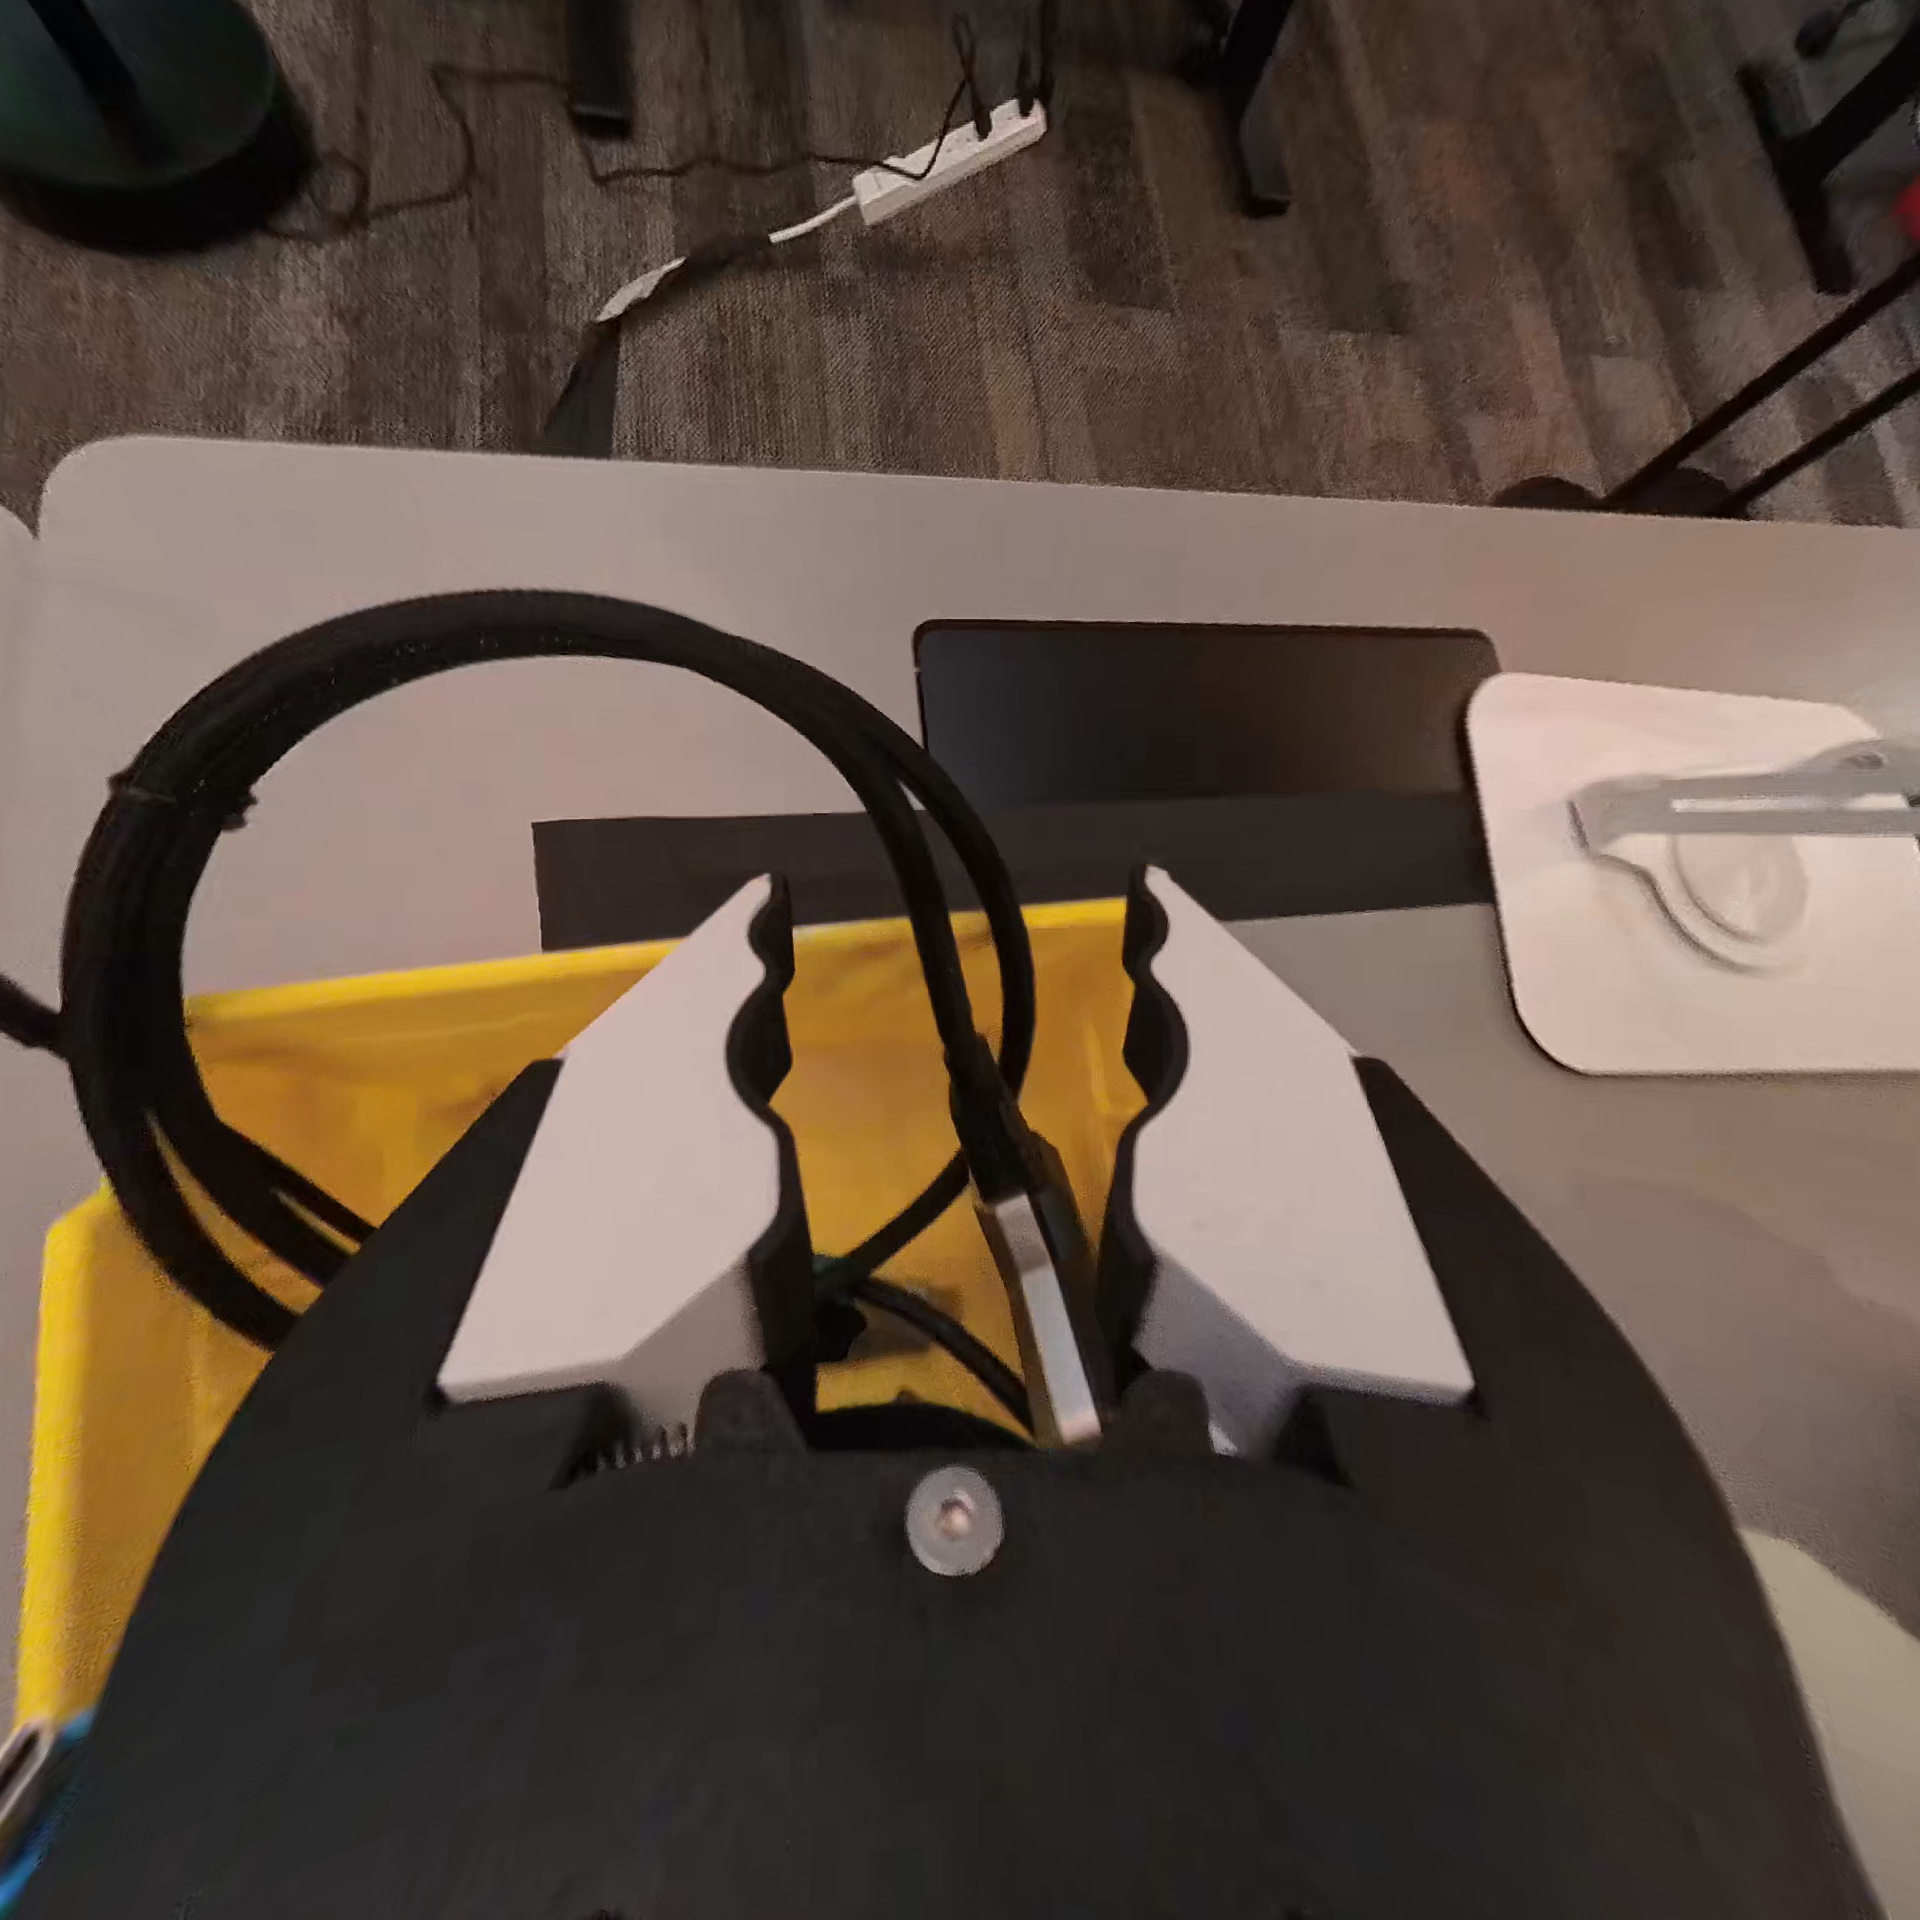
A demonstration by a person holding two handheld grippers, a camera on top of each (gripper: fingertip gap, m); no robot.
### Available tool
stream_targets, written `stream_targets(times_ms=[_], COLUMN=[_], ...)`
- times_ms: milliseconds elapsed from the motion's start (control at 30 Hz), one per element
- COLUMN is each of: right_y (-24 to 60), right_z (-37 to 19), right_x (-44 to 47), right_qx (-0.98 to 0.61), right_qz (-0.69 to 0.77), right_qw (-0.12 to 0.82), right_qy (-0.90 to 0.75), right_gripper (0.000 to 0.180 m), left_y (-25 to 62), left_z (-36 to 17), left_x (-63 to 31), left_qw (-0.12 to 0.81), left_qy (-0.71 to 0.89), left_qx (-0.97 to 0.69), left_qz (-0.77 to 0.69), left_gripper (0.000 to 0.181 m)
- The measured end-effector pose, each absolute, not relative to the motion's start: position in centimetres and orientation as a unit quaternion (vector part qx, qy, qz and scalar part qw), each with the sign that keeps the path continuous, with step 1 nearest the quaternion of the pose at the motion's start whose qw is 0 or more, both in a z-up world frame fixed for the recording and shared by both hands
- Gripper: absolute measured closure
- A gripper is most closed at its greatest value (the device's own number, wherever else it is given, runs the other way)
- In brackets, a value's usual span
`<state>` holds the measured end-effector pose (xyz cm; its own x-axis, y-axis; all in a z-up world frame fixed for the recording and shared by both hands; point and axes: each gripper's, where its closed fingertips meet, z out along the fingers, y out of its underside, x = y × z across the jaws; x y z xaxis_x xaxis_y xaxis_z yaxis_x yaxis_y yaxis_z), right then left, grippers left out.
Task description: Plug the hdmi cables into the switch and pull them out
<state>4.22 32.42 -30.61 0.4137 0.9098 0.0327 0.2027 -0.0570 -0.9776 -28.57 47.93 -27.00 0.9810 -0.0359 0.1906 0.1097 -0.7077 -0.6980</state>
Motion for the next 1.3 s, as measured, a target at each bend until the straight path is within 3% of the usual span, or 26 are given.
stream_targets(times_ms=[67, 167, 200, 367, 867, 1300], right_y=[32.2, 31.8, 31.6, 31.4, 30.5, 30.5], right_z=[-30.9, -31.4, -31.5, -31.7, -32.6, -32.3], right_x=[3.9, 3.5, 3.3, 3.2, 2.5, 2.6], right_qx=[-0.647, -0.642, -0.64, -0.638, -0.625, -0.624], right_qz=[0.32, 0.301, 0.296, 0.293, 0.267, 0.28], right_qw=[0.533, 0.53, 0.529, 0.525, 0.516, 0.518], right_qy=[-0.442, -0.465, -0.472, -0.481, -0.522, -0.513], right_gripper=[0.123, 0.124, 0.124, 0.125, 0.126, 0.126], left_y=[49.1, 50.1, 50.3, 49.6, 43.6, 39.8], left_z=[-27.7, -28.1, -27.8, -25.3, -8.0, -1.8], left_x=[-28.6, -28.1, -28.2, -28.5, -25.7, -22.6], left_qw=[0.375, 0.376, 0.384, 0.424, 0.59, 0.623], left_qy=[-0.034, -0.029, -0.034, -0.035, 0.07, 0.133], left_qx=[-0.921, -0.92, -0.916, -0.897, -0.792, -0.754], left_qz=[-0.104, -0.109, -0.111, -0.116, -0.139, -0.161], left_gripper=[0.123, 0.165, 0.17, 0.173, 0.175, 0.175])
